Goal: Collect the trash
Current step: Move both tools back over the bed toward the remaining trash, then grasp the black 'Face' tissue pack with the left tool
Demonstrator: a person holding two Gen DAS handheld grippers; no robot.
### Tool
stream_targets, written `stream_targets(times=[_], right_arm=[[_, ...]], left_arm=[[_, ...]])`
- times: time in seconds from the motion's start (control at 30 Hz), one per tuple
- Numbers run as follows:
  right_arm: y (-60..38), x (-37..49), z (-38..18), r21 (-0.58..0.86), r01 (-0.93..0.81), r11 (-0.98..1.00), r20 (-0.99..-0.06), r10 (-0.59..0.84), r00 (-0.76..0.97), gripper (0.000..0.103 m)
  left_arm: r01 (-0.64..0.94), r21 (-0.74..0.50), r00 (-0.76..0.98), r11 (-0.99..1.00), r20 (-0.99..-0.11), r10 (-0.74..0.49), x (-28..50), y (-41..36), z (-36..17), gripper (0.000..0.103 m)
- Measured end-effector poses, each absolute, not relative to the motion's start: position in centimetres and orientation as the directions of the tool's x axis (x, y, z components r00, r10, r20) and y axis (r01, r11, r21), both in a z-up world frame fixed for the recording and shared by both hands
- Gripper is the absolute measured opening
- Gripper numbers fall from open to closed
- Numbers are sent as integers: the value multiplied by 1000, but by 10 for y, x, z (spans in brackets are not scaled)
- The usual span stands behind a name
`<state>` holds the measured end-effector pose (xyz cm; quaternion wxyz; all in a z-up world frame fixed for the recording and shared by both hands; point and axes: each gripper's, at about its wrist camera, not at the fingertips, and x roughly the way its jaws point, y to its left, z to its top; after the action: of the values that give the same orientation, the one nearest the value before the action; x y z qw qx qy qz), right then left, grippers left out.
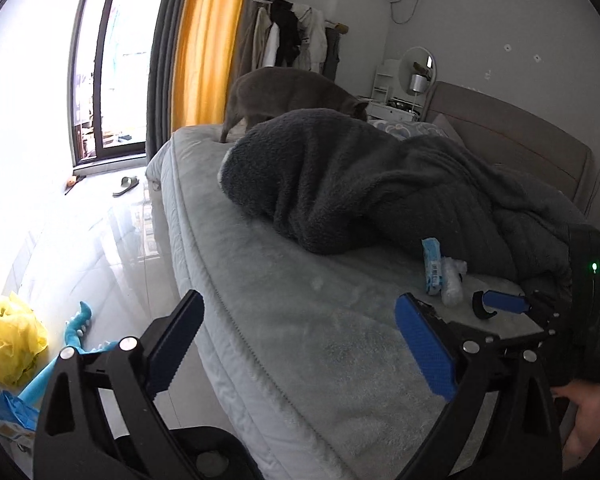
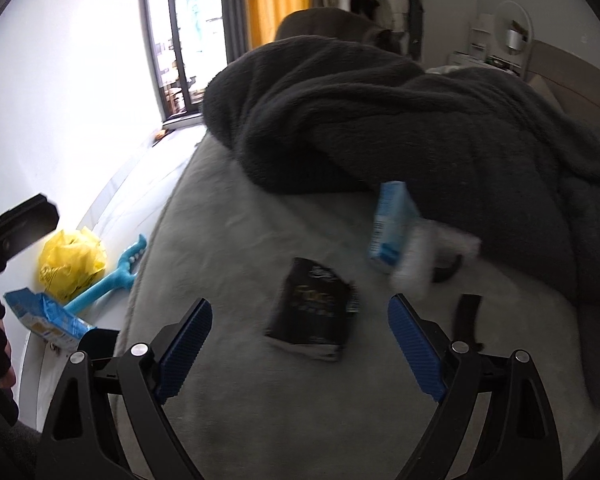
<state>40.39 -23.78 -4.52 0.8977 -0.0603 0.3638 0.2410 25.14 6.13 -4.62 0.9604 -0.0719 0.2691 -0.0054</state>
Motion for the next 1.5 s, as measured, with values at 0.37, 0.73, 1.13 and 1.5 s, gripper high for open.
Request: stream_targets(times=[0.37, 0.73, 1.13, 1.5], right_arm=[[-300, 431, -57, 74, -334, 940, -688, 291, 665, 91], [-330, 445, -76, 69, -303, 950, -698, 263, 666, 91], [-333, 462, -93, 72, -350, 934, -711, 295, 638, 60], [-335, 478, -108, 103, -350, 931, -737, 308, 602, 38]], left_arm=[[0, -143, 819, 990, -568, -82, 273, 24, -62, 98], [109, -237, 742, 965, -627, -238, 292, -17, -82, 96], [170, -245, 685, 954, -667, -293, 317, -49, -104, 83], [210, -252, 647, 945, -689, -327, 334, -71, -116, 80]])
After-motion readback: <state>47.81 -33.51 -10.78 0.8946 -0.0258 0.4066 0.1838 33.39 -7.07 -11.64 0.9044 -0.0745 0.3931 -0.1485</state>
